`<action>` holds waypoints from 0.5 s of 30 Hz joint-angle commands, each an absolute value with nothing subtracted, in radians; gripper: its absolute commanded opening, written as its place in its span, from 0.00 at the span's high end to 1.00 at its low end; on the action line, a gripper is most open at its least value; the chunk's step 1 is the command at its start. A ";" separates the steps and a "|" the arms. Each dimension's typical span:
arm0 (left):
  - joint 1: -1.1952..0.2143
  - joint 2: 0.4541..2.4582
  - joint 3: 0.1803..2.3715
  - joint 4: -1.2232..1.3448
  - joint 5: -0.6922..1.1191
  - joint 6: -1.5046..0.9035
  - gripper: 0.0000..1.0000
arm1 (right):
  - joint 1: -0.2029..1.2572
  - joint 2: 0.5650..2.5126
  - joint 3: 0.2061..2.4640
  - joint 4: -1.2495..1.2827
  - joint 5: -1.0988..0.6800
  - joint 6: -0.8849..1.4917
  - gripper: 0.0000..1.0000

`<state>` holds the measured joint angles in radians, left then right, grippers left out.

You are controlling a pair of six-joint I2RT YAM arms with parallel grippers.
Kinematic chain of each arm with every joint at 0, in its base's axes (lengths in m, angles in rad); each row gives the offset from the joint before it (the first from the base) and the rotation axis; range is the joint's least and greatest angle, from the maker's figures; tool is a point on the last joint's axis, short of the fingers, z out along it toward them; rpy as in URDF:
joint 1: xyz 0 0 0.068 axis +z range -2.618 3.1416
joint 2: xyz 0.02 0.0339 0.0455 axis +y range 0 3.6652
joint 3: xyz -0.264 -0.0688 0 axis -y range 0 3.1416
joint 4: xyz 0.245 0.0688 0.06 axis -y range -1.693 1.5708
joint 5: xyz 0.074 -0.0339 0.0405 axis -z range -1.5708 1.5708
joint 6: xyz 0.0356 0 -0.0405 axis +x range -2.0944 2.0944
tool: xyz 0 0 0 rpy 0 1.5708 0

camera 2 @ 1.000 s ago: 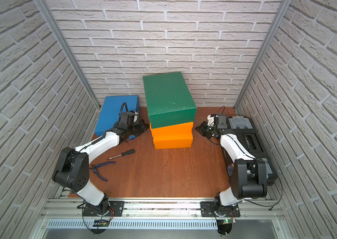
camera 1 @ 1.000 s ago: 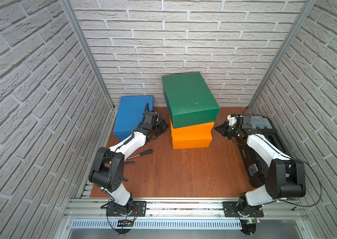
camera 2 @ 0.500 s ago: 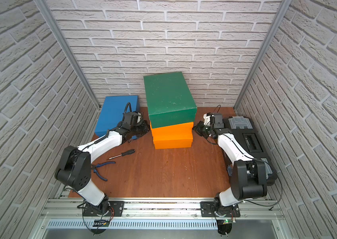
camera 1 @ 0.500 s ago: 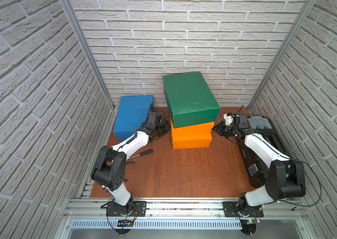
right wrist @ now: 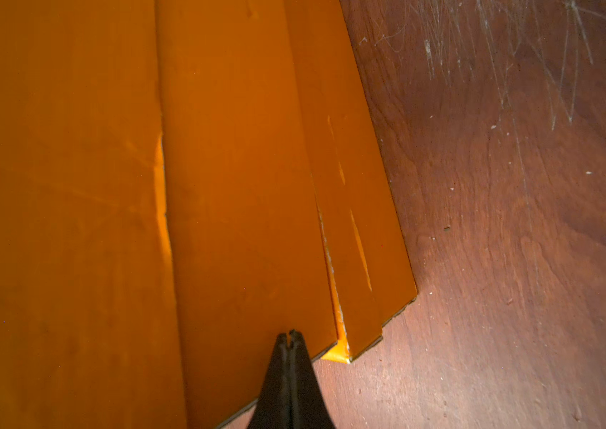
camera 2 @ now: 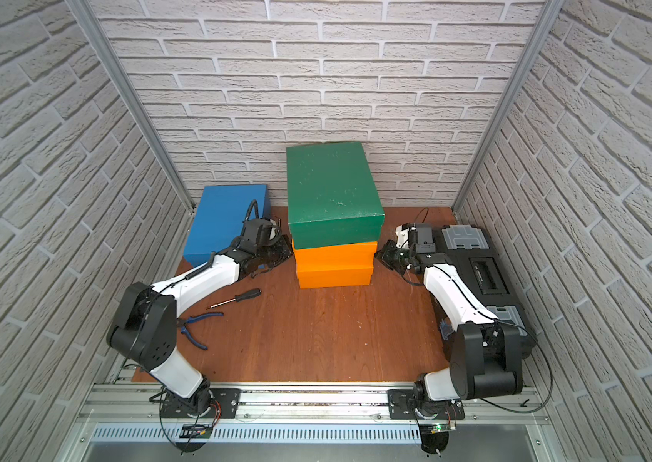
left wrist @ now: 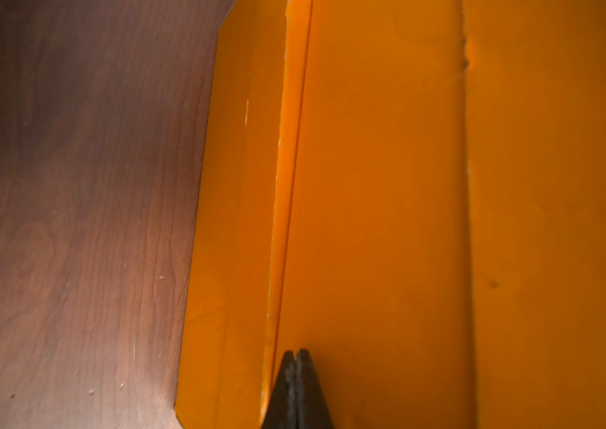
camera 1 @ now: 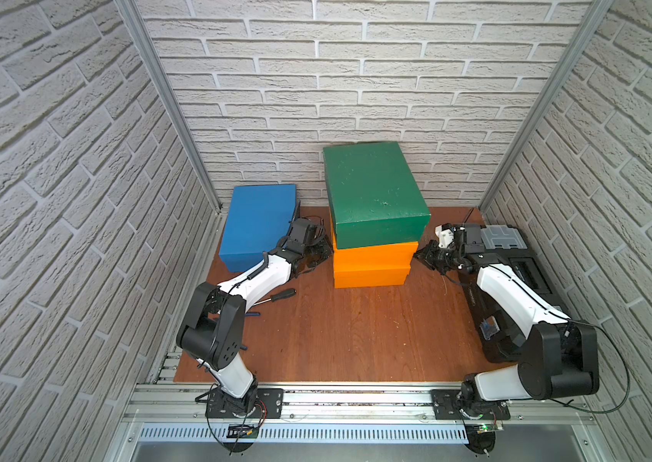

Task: Stack the shoeboxes
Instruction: Adjust the shoeboxes in the shoebox.

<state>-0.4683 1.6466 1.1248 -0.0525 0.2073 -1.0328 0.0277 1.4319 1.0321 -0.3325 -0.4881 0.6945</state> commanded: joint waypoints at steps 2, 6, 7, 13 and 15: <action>-0.501 1.603 1.097 -0.029 0.259 -1.039 1.00 | 0.060 1.396 1.040 -0.341 -0.543 0.666 0.97; -0.502 1.591 1.089 -0.031 0.258 -1.040 1.00 | 0.058 1.389 1.037 -0.345 -0.540 0.666 0.97; -0.503 1.588 1.088 -0.031 0.258 -1.042 1.00 | 0.059 1.387 1.037 -0.347 -0.541 0.666 0.97; -0.517 1.571 1.079 -0.028 0.259 -1.048 1.00 | 0.058 1.372 1.048 -0.372 -0.531 0.654 0.97; -0.526 1.564 1.080 -0.032 0.255 -1.051 1.00 | 0.056 1.369 1.046 -0.375 -0.531 0.652 0.97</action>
